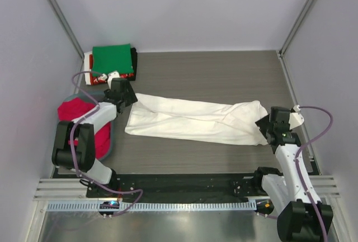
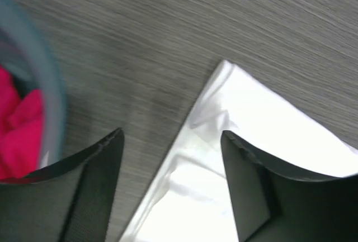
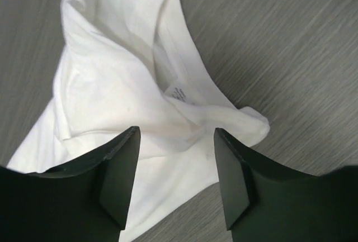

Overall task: Fold and stack the t-shirts
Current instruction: Fold the tshirt

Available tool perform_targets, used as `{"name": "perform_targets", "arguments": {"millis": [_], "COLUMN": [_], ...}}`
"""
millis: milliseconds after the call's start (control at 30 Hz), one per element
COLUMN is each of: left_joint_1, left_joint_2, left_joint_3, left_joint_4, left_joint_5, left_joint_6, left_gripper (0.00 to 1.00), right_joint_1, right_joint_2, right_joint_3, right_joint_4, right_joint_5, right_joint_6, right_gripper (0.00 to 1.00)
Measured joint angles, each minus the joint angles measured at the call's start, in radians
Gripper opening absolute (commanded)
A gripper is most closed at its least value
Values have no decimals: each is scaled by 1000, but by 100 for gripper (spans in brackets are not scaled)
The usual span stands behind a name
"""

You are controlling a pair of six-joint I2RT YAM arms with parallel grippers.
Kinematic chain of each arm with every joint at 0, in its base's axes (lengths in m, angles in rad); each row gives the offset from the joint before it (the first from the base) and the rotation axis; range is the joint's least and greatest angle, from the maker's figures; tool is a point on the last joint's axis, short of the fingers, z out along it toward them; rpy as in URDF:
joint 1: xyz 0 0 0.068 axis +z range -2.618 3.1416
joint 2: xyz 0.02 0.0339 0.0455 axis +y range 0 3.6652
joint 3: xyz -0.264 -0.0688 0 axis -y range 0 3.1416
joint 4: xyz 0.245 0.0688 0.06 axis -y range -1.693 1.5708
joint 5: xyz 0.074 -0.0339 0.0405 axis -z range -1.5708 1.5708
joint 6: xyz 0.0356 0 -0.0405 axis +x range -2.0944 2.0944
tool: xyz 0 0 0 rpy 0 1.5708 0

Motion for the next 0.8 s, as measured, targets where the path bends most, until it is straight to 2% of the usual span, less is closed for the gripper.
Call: {"name": "perform_targets", "arguments": {"millis": [67, 167, 233, 333, 400, 567, 800], "left_joint_1": [13, 19, 19, 18, 18, 18, 18], "left_joint_2": [-54, -145, -197, -246, -271, -344, -578], "left_joint_3": [-34, -81, -95, -94, -92, -86, -108], "left_joint_4": [-5, -1, -1, -5, -27, -141, -319], "left_joint_5": [-14, -30, -24, 5, 29, 115, 185], "left_joint_6": [-14, -23, -25, -31, -34, -41, -39], "left_gripper": [78, 79, 78, 77, 77, 75, 76], "right_joint_1": [-1, -1, -1, 21, 64, 175, 218], "right_joint_2": [-51, -51, -3, 139, 291, 563, 688], "right_joint_3": [1, 19, 40, 101, 178, 351, 376], "right_joint_4": [9, 36, 82, 154, 171, 204, 211], "right_joint_5": [-1, -36, -90, -198, -259, -350, -370], "right_joint_6": [5, 6, 5, -7, -39, -111, -185], "right_gripper": [64, 64, 59, 56, 54, 51, 46]}}
